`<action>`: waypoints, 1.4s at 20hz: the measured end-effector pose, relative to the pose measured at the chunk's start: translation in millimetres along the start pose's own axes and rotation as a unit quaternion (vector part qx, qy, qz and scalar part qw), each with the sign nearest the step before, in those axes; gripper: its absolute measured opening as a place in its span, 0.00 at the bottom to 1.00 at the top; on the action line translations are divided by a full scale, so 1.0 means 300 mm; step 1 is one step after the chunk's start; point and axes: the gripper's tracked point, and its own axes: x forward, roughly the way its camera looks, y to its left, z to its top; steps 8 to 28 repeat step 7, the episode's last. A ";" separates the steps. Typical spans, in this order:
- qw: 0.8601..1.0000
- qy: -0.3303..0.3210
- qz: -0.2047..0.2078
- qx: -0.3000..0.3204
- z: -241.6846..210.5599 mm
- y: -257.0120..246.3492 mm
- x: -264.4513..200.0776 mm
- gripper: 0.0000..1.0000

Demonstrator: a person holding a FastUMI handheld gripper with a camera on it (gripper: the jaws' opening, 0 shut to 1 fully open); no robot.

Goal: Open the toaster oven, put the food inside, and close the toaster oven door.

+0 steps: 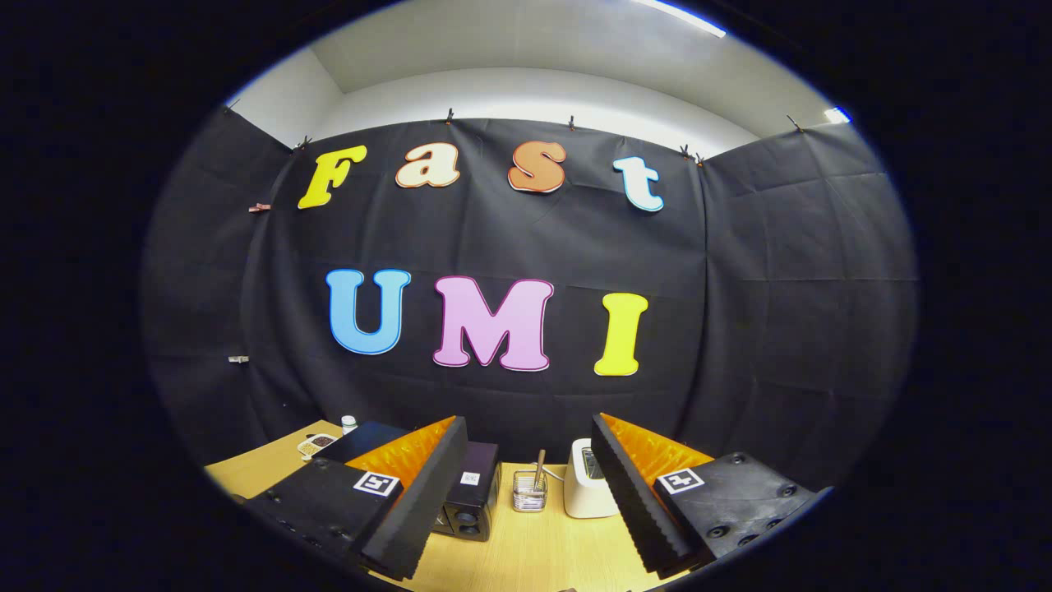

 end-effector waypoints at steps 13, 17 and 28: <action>1.000 0.008 -0.006 0.004 -0.013 -0.015 0.003 0.98; 1.000 0.008 -0.006 0.004 -0.013 -0.015 0.003 0.98; 1.000 0.008 -0.006 0.004 -0.013 -0.015 0.003 0.98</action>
